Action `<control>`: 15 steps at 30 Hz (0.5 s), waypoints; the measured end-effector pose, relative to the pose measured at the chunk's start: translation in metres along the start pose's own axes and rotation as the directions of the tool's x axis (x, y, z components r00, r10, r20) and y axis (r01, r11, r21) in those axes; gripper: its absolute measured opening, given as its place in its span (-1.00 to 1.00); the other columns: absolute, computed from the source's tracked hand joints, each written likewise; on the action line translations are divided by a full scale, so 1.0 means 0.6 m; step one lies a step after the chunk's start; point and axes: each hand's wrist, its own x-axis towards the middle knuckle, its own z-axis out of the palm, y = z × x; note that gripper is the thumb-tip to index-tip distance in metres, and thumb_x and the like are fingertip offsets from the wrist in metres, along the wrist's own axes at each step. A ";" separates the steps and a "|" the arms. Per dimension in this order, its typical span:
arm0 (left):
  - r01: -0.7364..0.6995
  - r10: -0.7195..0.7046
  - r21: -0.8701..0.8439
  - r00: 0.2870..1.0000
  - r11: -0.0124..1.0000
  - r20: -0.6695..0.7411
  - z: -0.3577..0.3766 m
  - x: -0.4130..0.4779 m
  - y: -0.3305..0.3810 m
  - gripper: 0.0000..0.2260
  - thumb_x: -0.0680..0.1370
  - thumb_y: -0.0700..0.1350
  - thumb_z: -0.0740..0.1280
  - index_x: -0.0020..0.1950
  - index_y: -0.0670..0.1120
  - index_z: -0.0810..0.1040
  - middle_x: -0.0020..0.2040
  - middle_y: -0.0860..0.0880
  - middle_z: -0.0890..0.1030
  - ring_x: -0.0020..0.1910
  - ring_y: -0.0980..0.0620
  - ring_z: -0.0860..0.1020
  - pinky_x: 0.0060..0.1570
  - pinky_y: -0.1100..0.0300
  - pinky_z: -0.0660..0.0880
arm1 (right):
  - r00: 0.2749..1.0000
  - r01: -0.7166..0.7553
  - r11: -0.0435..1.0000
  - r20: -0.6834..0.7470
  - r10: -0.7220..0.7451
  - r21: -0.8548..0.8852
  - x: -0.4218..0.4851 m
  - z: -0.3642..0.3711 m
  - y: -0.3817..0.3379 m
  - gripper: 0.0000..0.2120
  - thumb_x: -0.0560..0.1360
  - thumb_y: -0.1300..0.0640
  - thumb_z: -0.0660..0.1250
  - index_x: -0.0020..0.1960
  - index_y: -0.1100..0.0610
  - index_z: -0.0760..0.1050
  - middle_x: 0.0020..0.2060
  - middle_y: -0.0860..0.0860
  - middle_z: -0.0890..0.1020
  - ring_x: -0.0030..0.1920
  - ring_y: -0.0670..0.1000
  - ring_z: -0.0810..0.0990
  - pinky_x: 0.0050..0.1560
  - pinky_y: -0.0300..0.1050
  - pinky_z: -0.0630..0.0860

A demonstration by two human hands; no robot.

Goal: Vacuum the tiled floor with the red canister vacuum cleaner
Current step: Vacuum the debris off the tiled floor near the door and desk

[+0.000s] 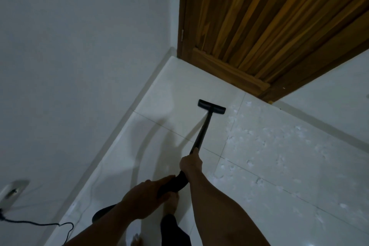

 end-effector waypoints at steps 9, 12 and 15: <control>-0.068 0.068 0.072 0.998 0.995 -0.002 0.067 -0.141 -0.046 -0.42 0.59 0.26 0.27 0.54 0.37 0.08 -0.04 0.18 0.65 -0.29 0.27 0.58 -0.12 0.39 0.52 | 0.996 0.081 0.990 -0.056 -0.074 0.117 -0.133 0.058 0.105 -0.29 0.56 0.22 0.17 0.61 -0.03 -0.08 0.24 0.19 0.51 0.07 0.14 0.59 -0.06 -0.04 0.58; -0.126 0.130 0.142 0.991 0.982 -0.020 0.107 -0.219 -0.062 -0.43 0.59 0.28 0.23 0.55 0.36 0.07 -0.08 0.20 0.61 -0.33 0.28 0.54 -0.21 0.44 0.45 | 0.991 0.126 0.980 -0.064 -0.118 0.152 -0.209 0.084 0.162 -0.29 0.57 0.22 0.17 0.61 0.03 -0.10 0.26 0.20 0.51 0.12 0.15 0.57 -0.08 -0.09 0.52; -0.175 0.178 0.167 0.984 0.970 -0.008 0.150 -0.280 -0.093 -0.42 0.55 0.36 0.18 0.54 0.35 0.11 0.02 0.10 0.68 -0.19 0.20 0.62 -0.09 0.34 0.55 | 0.992 0.116 0.976 -0.073 -0.104 0.185 -0.271 0.116 0.220 -0.28 0.57 0.25 0.16 0.61 0.01 -0.11 0.28 0.21 0.50 0.09 0.14 0.58 -0.05 -0.07 0.56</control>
